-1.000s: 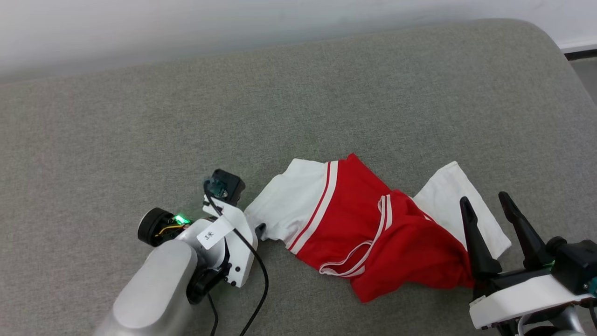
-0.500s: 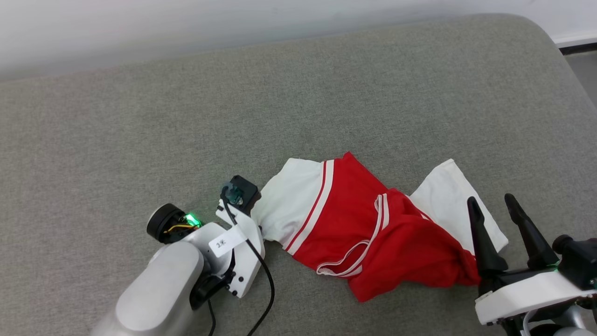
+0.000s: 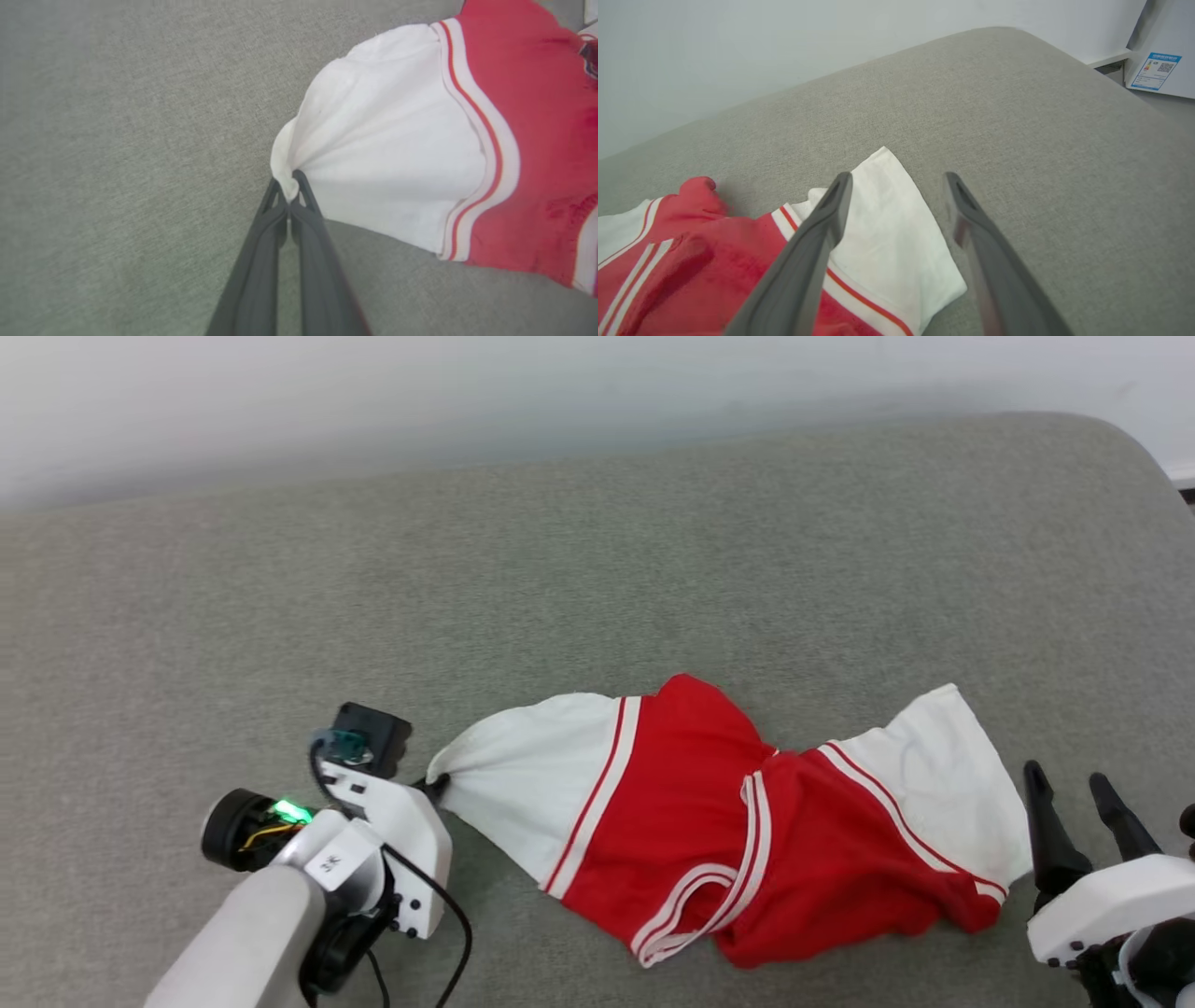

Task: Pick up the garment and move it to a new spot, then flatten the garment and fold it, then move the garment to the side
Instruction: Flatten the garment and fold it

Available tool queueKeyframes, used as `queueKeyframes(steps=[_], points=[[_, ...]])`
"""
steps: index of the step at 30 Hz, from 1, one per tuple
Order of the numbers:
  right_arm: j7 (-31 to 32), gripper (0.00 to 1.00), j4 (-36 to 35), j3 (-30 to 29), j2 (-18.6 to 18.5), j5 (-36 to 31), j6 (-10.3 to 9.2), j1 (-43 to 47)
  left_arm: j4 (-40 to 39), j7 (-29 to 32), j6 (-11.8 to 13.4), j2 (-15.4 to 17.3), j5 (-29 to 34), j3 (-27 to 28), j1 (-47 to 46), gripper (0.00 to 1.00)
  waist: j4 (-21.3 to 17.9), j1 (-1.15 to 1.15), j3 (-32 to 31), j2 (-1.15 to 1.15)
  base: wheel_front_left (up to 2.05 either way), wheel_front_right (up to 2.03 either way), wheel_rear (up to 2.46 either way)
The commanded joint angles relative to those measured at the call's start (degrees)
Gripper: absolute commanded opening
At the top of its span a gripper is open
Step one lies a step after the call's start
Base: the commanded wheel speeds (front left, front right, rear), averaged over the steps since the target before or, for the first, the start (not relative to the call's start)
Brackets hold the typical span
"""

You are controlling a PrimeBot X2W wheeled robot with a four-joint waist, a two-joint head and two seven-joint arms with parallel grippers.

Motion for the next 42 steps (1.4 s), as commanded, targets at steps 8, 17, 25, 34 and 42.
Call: queueKeyframes(steps=[8, 17, 25, 34, 42], points=[[12.76, 1.00, 9.95, -3.39, -4.52, 1.42, -0.04, -6.88, -8.51, -1.36, 3.61, 2.82, -0.52, 3.32, 3.38, 0.00, 3.51, 0.00, 0.26, 0.00, 0.00, 0.00, 0.00], [23.00, 1.00, 18.17, 4.08, -12.05, 3.65, -0.04, -16.67, -13.93, -1.50, 3.97, 3.02, -0.19, 3.31, 1.97, 0.00, 6.44, 0.00, 3.60, 0.00, 0.00, 0.00, 0.00], [26.06, 1.00, 22.94, 11.95, -14.25, 4.92, -0.04, -22.43, -14.97, -2.40, 3.53, 2.66, -0.89, 3.67, 0.83, 0.00, 7.82, 0.00, 6.67, 0.00, 0.00, 0.00, 0.00], [34.92, 0.00, 29.77, 21.23, -14.25, 11.08, 0.28, -19.89, -14.21, -3.45, 3.73, 2.59, -1.40, 4.00, 0.81, 0.00, 8.13, 0.00, 8.19, 0.00, 0.00, 0.00, 0.00], [32.59, 0.00, 27.58, 18.69, -17.44, 13.95, 0.01, -23.07, -12.54, -5.04, 3.62, 2.51, -2.53, 5.04, 0.62, 0.00, 7.22, 0.00, 6.08, 0.00, 0.00, 0.00, 0.00]])
